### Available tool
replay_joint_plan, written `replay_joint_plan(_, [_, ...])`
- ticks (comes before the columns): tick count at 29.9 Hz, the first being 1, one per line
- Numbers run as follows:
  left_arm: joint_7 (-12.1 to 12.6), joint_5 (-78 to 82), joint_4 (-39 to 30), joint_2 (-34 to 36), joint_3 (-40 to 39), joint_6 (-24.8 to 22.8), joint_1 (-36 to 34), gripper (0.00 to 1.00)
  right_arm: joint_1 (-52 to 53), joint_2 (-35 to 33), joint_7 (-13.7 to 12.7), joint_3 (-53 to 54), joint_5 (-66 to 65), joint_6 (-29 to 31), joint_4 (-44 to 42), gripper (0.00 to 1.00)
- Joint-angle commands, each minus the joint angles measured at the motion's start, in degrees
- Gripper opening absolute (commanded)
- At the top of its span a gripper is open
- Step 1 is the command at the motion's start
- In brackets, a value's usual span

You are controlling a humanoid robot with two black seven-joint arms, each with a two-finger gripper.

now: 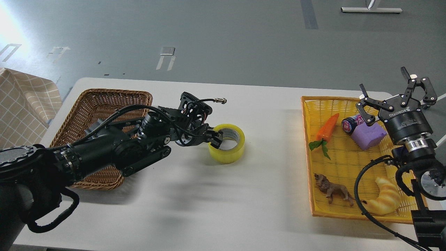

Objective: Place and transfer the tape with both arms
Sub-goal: 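Grasp the tape roll's rim with the left gripper and lift it, then carry the tape roll over the wicker basket and lower it in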

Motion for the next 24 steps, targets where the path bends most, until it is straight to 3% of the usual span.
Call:
replay_joint_plan(1, [-0.11,-0.11,-0.41,0.44,-0.03,-0.12,-1.86,0.00,0.00,0.09,0.00,0.01,0.00,0.00,0.05,0.98])
replay_joint_plan(13, [-2.22,-1.60,-0.94,4.57,-0.03,-0.65,-6.43,0.00,0.09,0.27,0.00,0.18,0.00,0.00,0.23,0.98])
replay_joint_plan(24, [-4.24,-1.51,-5.77,15.99,0.05,-2.05,-8.28,0.00,0.18,0.35,0.00,0.18,0.00,0.00,0.14,0.98])
